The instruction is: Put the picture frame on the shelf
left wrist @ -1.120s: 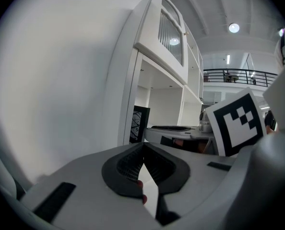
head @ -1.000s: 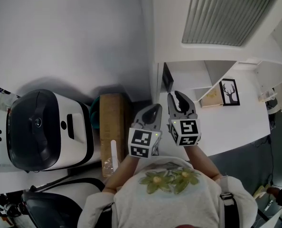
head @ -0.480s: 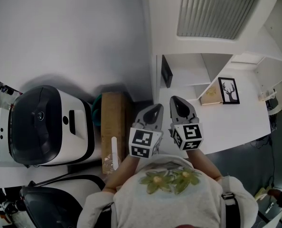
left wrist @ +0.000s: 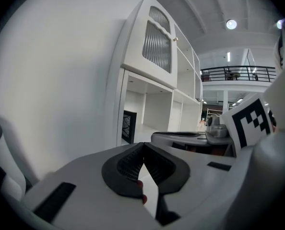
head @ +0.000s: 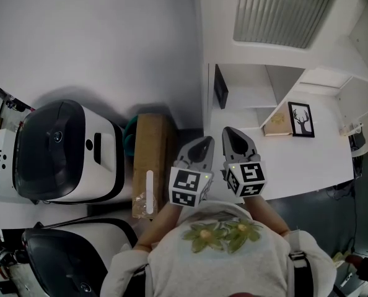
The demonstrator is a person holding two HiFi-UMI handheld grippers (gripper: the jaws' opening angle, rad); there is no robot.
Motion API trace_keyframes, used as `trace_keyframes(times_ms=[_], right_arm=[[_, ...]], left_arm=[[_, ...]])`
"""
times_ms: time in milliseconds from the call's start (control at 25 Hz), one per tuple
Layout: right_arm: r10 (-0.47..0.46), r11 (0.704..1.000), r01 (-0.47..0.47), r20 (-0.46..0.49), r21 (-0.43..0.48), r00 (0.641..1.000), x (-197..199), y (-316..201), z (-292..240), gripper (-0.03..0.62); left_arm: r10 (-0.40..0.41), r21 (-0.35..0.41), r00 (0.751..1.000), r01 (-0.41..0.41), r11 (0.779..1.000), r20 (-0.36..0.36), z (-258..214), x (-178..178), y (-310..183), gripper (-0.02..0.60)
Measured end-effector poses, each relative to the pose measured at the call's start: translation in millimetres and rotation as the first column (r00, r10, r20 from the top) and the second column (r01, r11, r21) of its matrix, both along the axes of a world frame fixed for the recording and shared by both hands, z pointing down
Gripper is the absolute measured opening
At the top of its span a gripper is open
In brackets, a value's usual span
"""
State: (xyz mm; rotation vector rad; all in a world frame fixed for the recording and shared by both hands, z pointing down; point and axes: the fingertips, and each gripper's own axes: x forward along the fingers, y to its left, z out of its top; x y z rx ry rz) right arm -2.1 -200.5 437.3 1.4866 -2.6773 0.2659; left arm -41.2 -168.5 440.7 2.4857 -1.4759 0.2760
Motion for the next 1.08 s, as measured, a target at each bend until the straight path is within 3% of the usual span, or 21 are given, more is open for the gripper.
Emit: trace_keyframes(times_ms=[1080], right_arm=[[-0.07,0.997,0.069,-0.018,-0.046,0.997,23.5,74.6,5.8,0.031]], left_arm=[[-0.038,-0.026,0.999,0.038,0.999,-0.011,6.8,33.6,68.0,0.029]])
